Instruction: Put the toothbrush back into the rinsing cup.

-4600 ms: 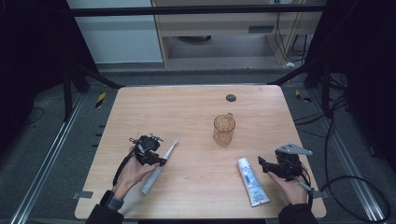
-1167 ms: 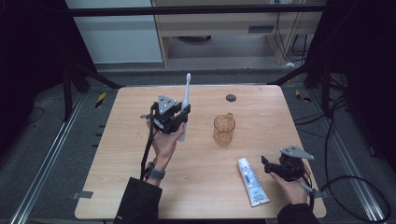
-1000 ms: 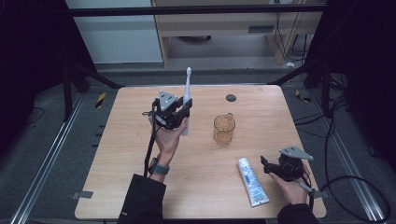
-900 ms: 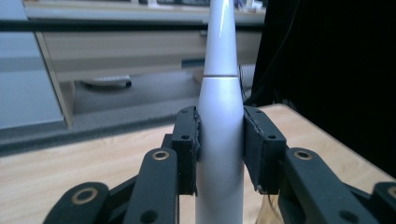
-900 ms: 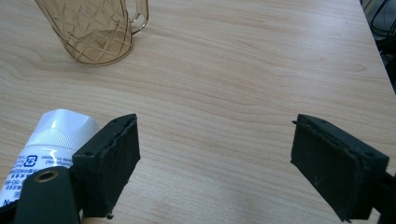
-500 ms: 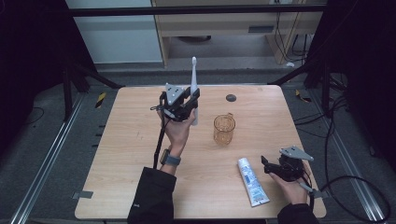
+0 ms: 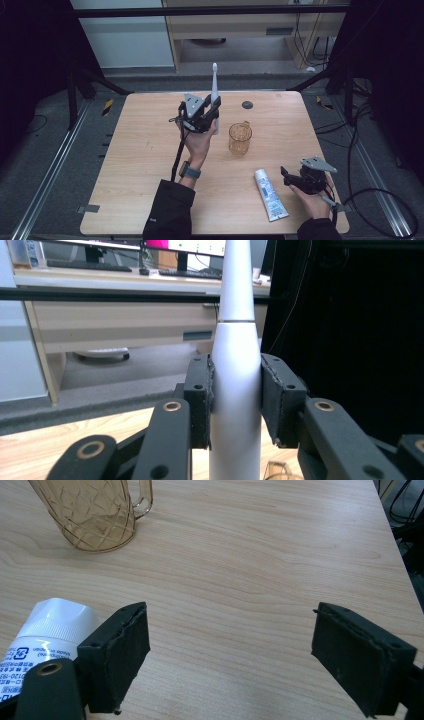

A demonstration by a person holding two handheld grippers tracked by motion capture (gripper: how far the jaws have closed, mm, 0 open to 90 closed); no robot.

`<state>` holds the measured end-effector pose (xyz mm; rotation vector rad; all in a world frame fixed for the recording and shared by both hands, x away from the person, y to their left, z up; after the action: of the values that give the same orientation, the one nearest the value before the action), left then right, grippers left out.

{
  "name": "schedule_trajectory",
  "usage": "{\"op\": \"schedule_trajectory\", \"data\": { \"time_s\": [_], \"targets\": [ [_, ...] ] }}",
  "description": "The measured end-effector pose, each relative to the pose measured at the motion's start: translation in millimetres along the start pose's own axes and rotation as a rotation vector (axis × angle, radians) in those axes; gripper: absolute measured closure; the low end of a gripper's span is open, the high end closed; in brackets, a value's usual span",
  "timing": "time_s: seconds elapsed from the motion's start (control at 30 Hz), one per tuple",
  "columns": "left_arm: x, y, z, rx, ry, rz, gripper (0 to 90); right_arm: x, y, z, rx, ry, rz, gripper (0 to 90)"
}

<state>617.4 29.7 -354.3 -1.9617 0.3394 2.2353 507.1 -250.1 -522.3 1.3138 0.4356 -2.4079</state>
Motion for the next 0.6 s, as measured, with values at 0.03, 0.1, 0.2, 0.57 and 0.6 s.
{"op": "schedule_trajectory", "data": {
  "time_s": [0.03, 0.1, 0.2, 0.57, 0.6],
  "targets": [
    [-1.2, 2.9, -0.3, 0.001, 0.01, 0.004, 66.7, -0.1, 0.3, 0.3, 0.002, 0.001, 0.001, 15.5],
    [-1.5, 5.9, -1.2, 0.001, 0.017, 0.01, 66.6, -0.4, 0.1, 1.0, 0.001, 0.006, -0.002, 15.4],
    [-1.9, 9.8, -3.3, 0.0, 0.027, 0.019, 66.7, -0.5, 0.7, 0.8, 0.006, 0.007, 0.009, 15.4],
    [3.2, 26.9, -15.2, 0.013, 0.045, 0.042, 66.6, -0.6, 2.1, 1.7, 0.009, 0.014, 0.013, 15.4],
    [4.6, 29.0, -16.7, 0.015, 0.043, 0.042, 66.6, -0.6, 2.1, 1.6, 0.008, 0.015, 0.013, 15.5]
  ]
}}
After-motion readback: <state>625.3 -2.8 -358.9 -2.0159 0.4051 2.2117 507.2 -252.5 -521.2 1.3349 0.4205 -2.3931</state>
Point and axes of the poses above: each handheld gripper's, and its own axes: z roughly backward along the jaws, x roughly out of its underside, y roughly to its right, the point moved 8 cm from there along -z, roughly forward along the jaws, and after that the axes turned 13 degrees about -x, right-handed, at the moved point
